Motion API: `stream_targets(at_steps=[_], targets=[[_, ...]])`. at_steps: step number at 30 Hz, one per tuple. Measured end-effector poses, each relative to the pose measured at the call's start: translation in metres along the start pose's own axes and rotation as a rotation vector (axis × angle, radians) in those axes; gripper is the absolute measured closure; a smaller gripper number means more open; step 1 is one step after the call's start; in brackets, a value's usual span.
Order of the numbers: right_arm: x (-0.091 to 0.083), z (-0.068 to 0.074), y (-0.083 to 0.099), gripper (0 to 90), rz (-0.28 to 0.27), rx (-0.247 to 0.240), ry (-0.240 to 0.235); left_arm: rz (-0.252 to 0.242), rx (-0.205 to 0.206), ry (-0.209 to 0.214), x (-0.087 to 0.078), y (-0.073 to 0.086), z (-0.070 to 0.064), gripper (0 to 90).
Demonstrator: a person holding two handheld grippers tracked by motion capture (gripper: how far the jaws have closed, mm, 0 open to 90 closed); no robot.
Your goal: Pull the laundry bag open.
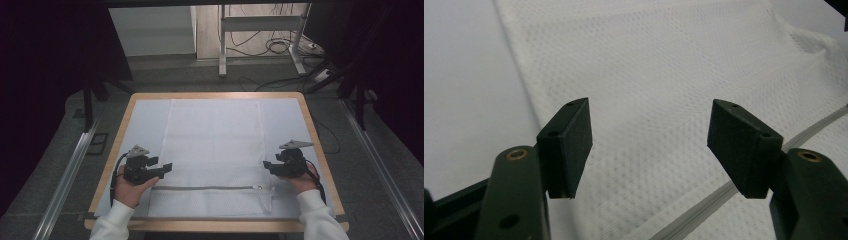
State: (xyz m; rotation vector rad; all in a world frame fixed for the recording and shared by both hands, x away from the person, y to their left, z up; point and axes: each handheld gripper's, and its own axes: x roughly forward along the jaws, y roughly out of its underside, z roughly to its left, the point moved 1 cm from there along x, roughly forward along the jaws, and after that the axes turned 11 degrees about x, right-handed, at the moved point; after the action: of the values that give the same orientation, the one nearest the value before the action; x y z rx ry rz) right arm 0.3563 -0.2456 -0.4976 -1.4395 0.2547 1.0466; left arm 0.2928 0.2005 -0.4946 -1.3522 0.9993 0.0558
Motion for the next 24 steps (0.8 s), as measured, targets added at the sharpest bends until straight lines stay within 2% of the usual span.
stream_targets(at_steps=[6,10,18,21,24], targets=[[-0.001,0.000,0.000,37.2,0.001,0.001,0.000,-0.002,0.011,0.032,0.004,-0.007,-0.013,35.0],[-0.001,0.000,0.001,36.2,0.001,-0.005,-0.004,-0.036,0.020,0.039,0.004,-0.012,-0.023,35.9],[-0.002,0.000,0.001,35.5,0.005,-0.005,-0.003,-0.016,0.034,0.081,0.014,-0.019,-0.035,35.7],[-0.003,-0.001,0.000,35.3,-0.002,-0.002,-0.004,-0.011,0.031,0.113,0.020,-0.023,-0.043,35.6],[-0.004,-0.002,0.001,35.2,-0.002,-0.003,-0.001,-0.005,0.035,0.120,0.022,-0.024,-0.047,35.6]])
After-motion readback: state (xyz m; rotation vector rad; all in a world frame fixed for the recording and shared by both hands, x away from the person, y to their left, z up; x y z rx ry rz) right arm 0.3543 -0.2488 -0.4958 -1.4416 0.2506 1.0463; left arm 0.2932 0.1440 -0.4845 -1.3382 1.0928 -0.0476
